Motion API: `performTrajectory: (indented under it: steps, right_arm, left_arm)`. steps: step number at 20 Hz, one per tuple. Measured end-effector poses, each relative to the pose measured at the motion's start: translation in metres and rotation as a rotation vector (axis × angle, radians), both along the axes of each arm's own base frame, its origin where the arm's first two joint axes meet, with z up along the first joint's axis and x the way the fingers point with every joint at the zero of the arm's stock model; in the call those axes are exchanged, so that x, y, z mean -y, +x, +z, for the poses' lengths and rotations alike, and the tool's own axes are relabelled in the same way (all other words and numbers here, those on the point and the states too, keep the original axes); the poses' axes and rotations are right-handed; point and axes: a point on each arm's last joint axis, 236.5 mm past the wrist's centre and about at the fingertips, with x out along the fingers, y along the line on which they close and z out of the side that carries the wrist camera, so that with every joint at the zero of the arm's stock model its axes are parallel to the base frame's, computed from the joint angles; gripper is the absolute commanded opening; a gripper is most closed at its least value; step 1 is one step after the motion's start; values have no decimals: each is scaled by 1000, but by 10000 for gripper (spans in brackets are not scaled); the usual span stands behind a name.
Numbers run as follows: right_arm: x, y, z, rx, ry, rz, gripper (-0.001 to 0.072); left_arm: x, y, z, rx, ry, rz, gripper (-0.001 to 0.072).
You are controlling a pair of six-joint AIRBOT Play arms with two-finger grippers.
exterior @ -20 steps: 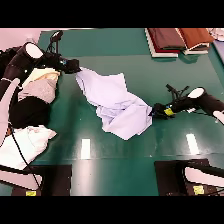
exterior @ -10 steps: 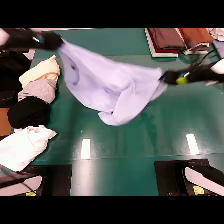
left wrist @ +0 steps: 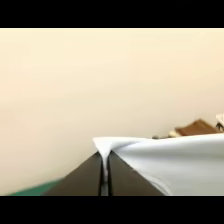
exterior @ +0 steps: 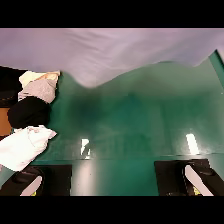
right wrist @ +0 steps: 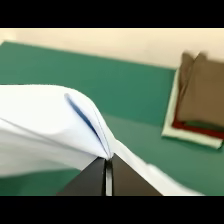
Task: Fold the shirts.
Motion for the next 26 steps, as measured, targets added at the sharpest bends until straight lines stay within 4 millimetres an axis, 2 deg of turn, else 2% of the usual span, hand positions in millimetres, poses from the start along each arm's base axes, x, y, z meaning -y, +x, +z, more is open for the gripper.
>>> performTrajectory:
  steps: [2,4,6,8,9,11,13,16,17,18,19,20,22,23,24,26]
  right_arm:
    - [5,-15,23,54,-14,-35,14]
    - [10,-17,36,74,-22,-56,14]
    - [17,-6,37,48,-15,-70,14]
    - [26,18,17,-38,14,-72,14]
    - [30,35,-1,-97,33,-67,14]
    - [32,72,-52,-250,74,-38,14]
    - [25,107,-120,-429,115,4,14]
    - [7,148,-229,-678,144,49,14]
    - [1,159,-256,-727,152,57,15]
    - [-4,168,-282,-773,157,62,65]
    - [-7,177,-299,-797,161,64,330]
    - [-10,185,-311,-814,163,66,448]
    - [-11,199,-322,-825,162,70,449]
    - [-10,203,-319,-820,159,74,449]
    - [-9,205,-314,-815,157,76,448]
    - [-6,199,-305,-827,146,86,448]
  left_arm:
    - [-3,-16,7,29,-5,3,22]
    - [-1,-11,-3,-10,11,1,23]
    - [6,18,-32,-128,42,-8,24]
    - [16,67,-88,-329,89,-21,24]
    - [21,93,-125,-444,113,-29,24]
    - [29,141,-201,-659,151,-40,24]
    - [36,182,-297,-891,181,-48,24]
    - [39,223,-414,-1119,196,-36,26]
    - [39,232,-443,-1165,191,-28,72]
    - [39,239,-464,-1197,186,-21,366]
    - [39,245,-479,-1214,179,-13,555]
    - [37,250,-489,-1223,170,-2,559]
    - [30,257,-495,-1227,149,18,559]
    - [22,257,-493,-1236,135,31,558]
    - [14,254,-490,-1248,125,43,559]
    - [-4,236,-489,-1307,113,61,554]
